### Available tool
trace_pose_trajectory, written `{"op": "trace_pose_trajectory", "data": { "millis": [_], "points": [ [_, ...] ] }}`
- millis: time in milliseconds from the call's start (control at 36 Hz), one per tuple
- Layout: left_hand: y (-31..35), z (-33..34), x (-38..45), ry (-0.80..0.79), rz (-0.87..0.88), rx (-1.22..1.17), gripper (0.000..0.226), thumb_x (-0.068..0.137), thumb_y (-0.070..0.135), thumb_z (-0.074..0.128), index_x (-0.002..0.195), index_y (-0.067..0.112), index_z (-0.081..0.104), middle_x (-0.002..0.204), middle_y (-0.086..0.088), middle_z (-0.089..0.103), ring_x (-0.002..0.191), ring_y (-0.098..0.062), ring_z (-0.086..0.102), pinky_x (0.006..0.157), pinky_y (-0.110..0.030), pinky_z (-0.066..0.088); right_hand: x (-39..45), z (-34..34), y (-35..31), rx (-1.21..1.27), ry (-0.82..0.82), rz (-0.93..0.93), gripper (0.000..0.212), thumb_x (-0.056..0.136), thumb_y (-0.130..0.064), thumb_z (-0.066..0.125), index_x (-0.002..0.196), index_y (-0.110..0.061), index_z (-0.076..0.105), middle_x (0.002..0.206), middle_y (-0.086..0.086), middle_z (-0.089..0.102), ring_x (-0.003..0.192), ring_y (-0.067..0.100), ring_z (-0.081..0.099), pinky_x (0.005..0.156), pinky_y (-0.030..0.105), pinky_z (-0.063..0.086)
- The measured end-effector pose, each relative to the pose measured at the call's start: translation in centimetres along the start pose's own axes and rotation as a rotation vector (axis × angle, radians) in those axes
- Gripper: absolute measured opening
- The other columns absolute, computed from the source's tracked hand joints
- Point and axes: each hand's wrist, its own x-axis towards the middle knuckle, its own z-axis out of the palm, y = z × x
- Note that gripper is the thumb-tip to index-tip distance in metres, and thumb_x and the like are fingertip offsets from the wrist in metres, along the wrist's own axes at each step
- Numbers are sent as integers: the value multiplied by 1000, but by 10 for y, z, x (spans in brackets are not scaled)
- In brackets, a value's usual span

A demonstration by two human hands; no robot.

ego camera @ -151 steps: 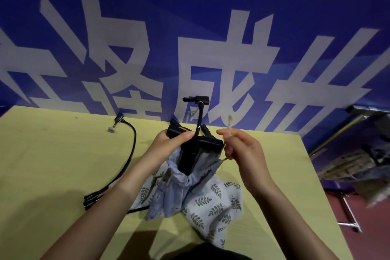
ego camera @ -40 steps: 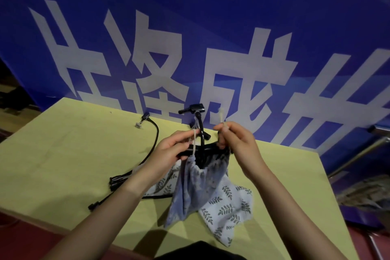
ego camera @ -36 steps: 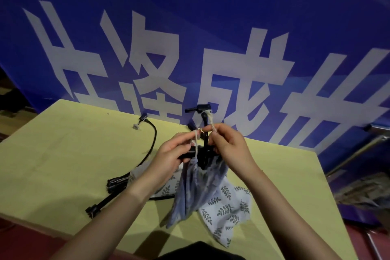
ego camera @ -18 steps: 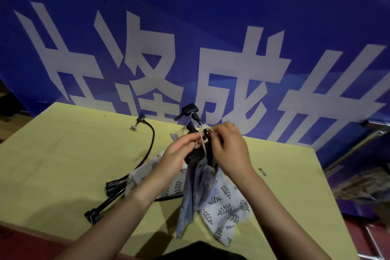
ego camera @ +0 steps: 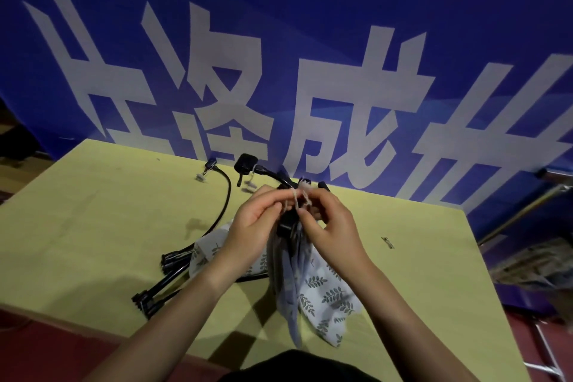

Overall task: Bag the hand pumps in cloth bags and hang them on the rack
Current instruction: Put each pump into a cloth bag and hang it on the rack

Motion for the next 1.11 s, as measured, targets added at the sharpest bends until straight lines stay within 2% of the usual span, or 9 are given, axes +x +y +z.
{"op": "trace_pose_trajectory", "data": {
  "millis": [139,250,361,444,528,639,806,944,1111],
  "points": [
    [4,1,1,-12,21,30,37,95,-2,41,112,20,66,103,5,60,99,-3,60,87,-15,45,0,-3,-2,64,-105,-6,8,86,-23,59,82,-21,65,81,-3,53,74,8,51,71,22,42],
    [-1,-1,-1,-21,-27,55,38,96,5,46,106,36,67,106,13,63,107,-4,59,93,-22,46,2,-11,-10,497,-149,263,10,76,-16,54,67,-16,59,68,-3,53,68,10,49,68,24,37],
    [5,6,-2,-99,-31,86,27,88,33,55,107,52,62,113,4,61,108,-7,59,96,-25,46,2,-27,-19,879,-124,341,10,74,-11,50,67,-7,44,58,0,37,60,16,37,61,26,32],
    [15,12,1,-195,-21,124,38,83,28,61,112,51,53,99,3,58,93,-15,57,87,-25,46,-1,-44,-27,992,-119,335,8,73,-11,52,74,-6,45,55,-3,29,53,12,27,53,25,22],
    [19,20,8,-269,-56,137,46,80,26,61,110,59,50,105,24,58,98,-2,56,89,-22,47,-7,-61,-30,964,-142,308,12,76,-11,49,81,0,51,55,-3,32,52,10,29,51,20,26],
    [16,35,17,-373,-108,214,38,80,26,60,112,48,59,116,11,60,107,-8,57,98,-33,46,-20,-74,-31,605,-204,223,18,82,-10,49,86,6,56,58,-3,50,54,11,42,54,19,37],
    [29,94,21,-504,-148,85,22,83,5,47,95,10,65,91,6,63,90,-5,60,79,-21,47,-33,-124,-26,464,-121,224,18,83,-10,52,80,7,58,59,4,52,57,15,48,57,22,42],
    [34,148,32,-640,-188,99,31,86,10,50,94,36,64,87,12,60,83,-6,57,75,-25,44,-51,-178,-1,777,-19,341,15,80,-10,50,70,-3,60,52,2,35,48,14,33,51,26,32],
    [44,245,31,-659,-202,123,42,92,8,55,97,49,64,101,21,66,99,10,59,86,-15,49,-77,-269,34,966,75,347,17,77,-11,50,67,-1,59,48,1,26,43,10,20,45,25,18]
  ]
}}
